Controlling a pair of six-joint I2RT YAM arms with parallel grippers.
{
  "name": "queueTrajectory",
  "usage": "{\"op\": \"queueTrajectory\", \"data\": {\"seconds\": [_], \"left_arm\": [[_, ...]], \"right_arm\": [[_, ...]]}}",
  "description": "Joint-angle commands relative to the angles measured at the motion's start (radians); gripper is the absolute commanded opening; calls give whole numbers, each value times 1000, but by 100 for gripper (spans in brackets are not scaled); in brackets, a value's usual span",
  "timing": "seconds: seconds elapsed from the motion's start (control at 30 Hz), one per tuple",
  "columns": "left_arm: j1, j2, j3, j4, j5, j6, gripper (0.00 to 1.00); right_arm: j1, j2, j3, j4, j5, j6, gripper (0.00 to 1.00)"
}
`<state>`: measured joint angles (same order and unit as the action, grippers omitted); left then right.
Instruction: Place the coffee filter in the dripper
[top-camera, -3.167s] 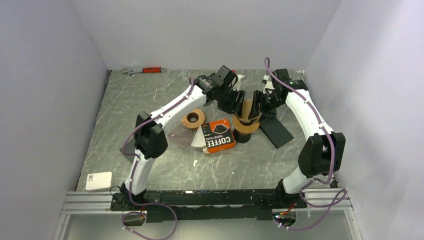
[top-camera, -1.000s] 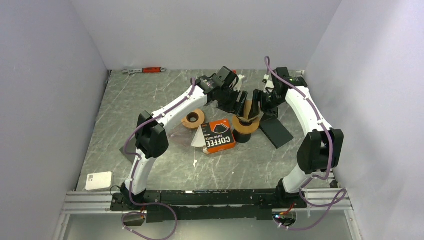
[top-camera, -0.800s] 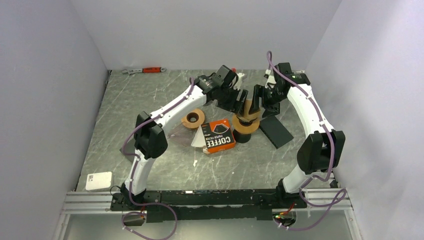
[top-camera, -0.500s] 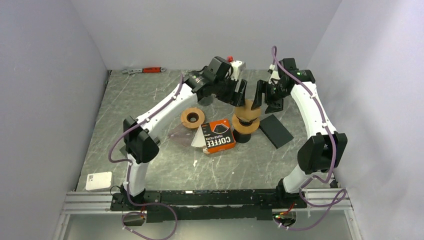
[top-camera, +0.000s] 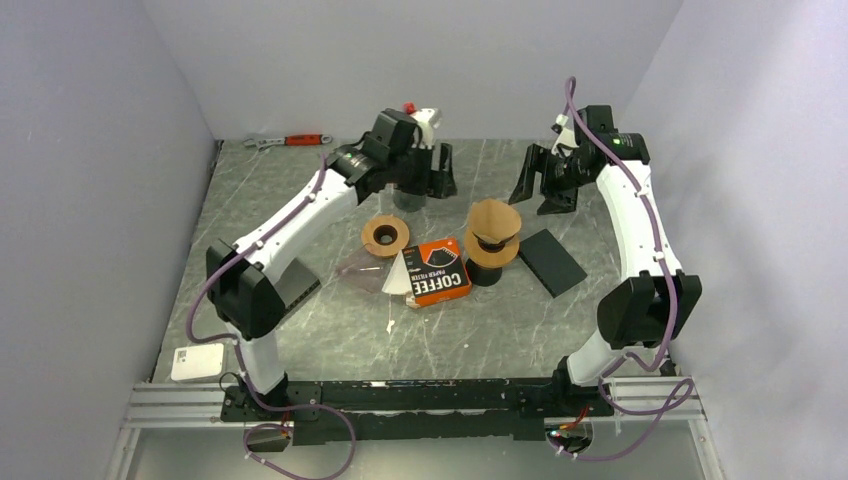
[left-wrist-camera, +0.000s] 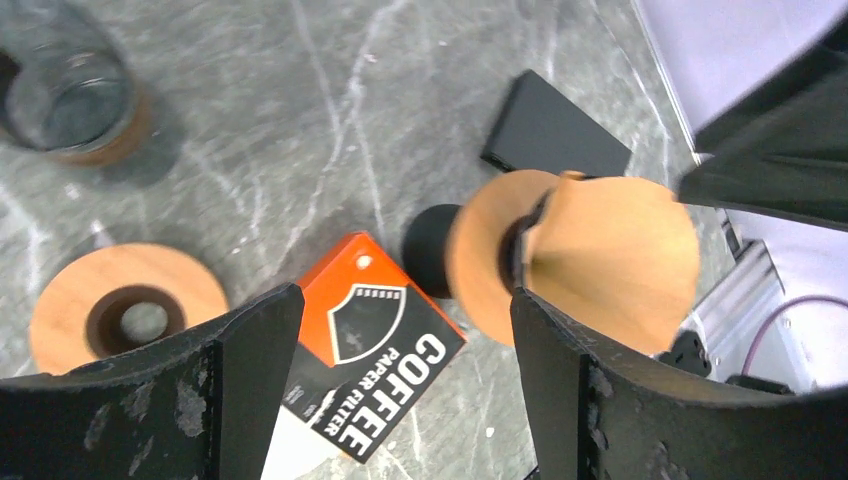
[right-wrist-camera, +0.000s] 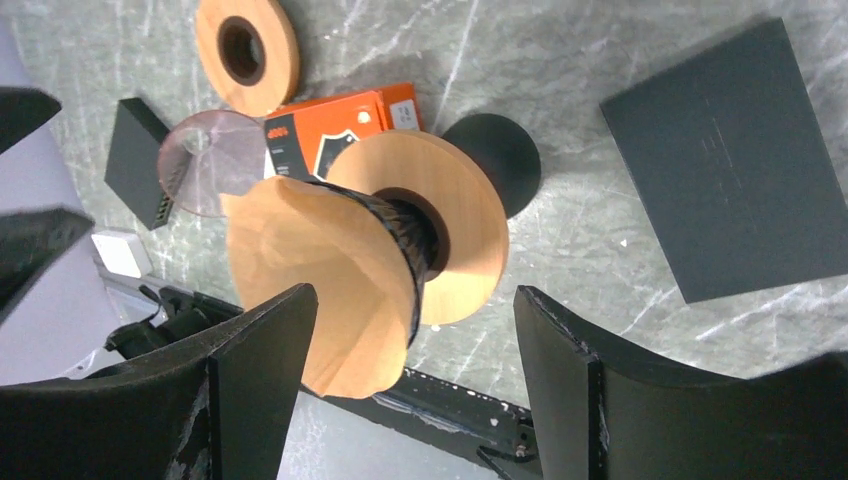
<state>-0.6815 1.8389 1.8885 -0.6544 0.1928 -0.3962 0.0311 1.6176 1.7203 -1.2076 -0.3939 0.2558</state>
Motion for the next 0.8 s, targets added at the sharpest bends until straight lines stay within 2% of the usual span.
{"op": "queueTrajectory", "data": {"seconds": [0.0,0.17,0.33,0.5,0.63,0.77], "left_arm": [[56,-118,-87,108,-66,-83,83],[140,-131,-128,61,-106,-176,83],[227,-64,-113,33,-100,-294,83],[286,114,38,-39,-67,-378,82],[314,245,128,-31,-9,-465,80],[321,350,204,-42,15,-490,76]], "right_arm": [[-4,-46,78,24,-48,16,78],[-5,-84,79,108,-93,37,83],[-5,-111,72,182,-117,56,89],[-4,-103,83,215,-135,67,94],[-5,-91,92,211,-126,71,94],[-5,-79,102,194,-119,70,94]]}}
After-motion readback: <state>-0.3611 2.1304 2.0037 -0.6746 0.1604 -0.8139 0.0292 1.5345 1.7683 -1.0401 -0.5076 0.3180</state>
